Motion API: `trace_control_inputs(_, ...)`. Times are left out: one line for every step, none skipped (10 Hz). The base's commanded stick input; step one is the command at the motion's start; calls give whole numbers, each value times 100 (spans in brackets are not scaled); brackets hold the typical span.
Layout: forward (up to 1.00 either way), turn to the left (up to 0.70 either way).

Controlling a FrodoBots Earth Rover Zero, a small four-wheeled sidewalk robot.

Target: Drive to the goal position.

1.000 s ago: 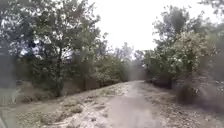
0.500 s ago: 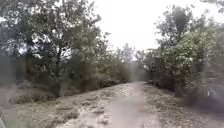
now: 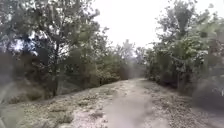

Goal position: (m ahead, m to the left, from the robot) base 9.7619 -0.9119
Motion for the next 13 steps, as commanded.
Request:
trace_control_inputs(45, 0)
trace_control_inputs(45, -6)
trace_control_inputs(45, -20)
trace_control_inputs(45, -27)
trace_control_inputs(45, -27)
trace_control_inputs(45, -8)
trace_control_inputs(45, 0)
trace_control_inputs(45, 0)
trace_control_inputs(45, 0)
trace_control_inputs(45, 0)
trace_control_inputs(45, 0)
trace_control_inputs(45, 0)
trace_control_inputs(45, 0)
